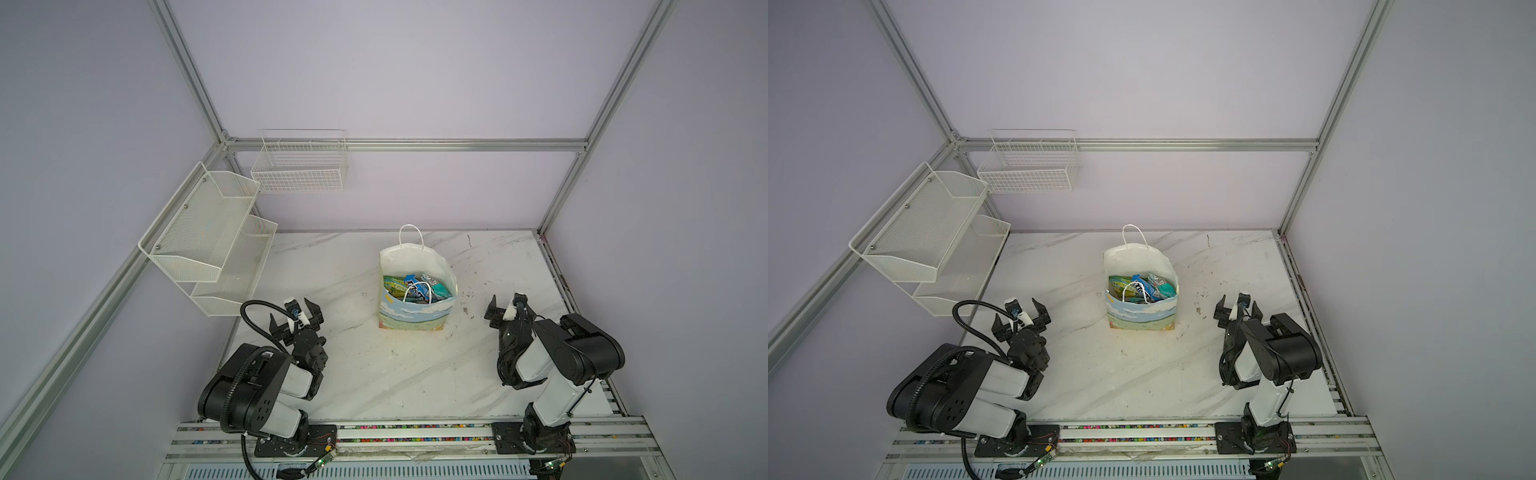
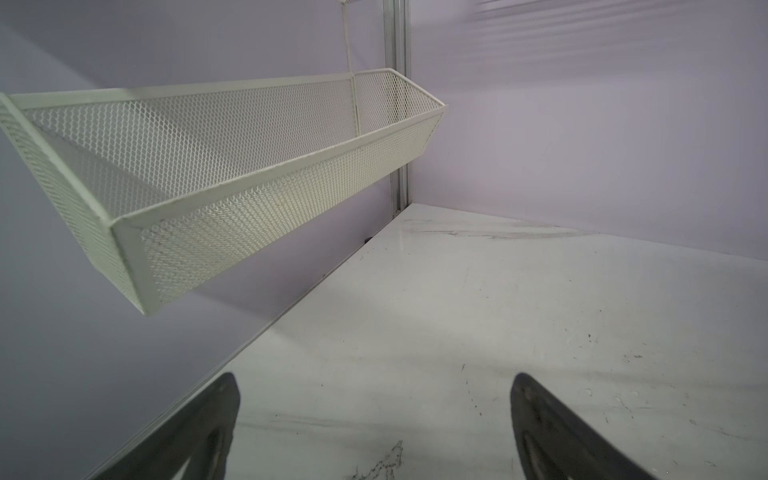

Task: Place the snacks into the paper bag

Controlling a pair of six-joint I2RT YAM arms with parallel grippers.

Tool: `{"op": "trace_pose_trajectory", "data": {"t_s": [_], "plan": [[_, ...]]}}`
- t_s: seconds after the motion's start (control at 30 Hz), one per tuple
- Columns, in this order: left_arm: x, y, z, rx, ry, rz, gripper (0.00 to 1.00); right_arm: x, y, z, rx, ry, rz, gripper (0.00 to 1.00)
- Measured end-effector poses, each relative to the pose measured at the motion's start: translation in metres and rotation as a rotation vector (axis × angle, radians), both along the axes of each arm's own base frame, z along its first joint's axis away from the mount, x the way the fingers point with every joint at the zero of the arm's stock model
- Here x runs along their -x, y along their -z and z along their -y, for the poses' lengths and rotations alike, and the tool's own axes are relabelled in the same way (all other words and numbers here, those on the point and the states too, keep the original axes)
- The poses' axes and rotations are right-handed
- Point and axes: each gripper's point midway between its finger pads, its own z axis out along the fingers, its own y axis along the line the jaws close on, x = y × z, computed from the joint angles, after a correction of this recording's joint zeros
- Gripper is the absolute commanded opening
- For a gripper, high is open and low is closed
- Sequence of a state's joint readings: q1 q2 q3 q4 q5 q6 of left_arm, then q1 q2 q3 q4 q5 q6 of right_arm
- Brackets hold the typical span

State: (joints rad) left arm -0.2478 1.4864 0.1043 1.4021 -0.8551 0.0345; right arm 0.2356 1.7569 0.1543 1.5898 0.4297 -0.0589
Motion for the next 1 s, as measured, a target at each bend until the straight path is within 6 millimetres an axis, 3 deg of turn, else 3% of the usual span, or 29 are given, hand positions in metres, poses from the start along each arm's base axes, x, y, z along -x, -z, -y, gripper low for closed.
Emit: {"op": "trace_pose_trajectory", "data": {"t_s": [0.13, 0.47, 0.63, 0.77, 1.0], "plan": [[-0.005, -0.002, 0.008, -0.004, 0.053, 0.008, 0.97, -0.002, 0.004, -0.004, 0.006, -0.023, -0.011, 0.91], [-0.023, 0.028, 0.039, -0.090, 0.248, -0.126, 0.99, -0.013, 0.013, -0.022, 0.055, -0.119, -0.042, 0.94], [-0.026, 0.031, 0.048, -0.118, 0.305, -0.147, 1.00, -0.017, 0.012, -0.024, 0.062, -0.129, -0.038, 0.97], [-0.028, 0.032, 0.052, -0.122, 0.341, -0.151, 1.00, -0.022, 0.012, -0.023, 0.062, -0.115, -0.034, 0.97], [-0.035, 0.048, 0.041, -0.112, 0.355, -0.198, 1.00, -0.030, 0.003, -0.021, 0.065, -0.086, -0.005, 0.97]]}}
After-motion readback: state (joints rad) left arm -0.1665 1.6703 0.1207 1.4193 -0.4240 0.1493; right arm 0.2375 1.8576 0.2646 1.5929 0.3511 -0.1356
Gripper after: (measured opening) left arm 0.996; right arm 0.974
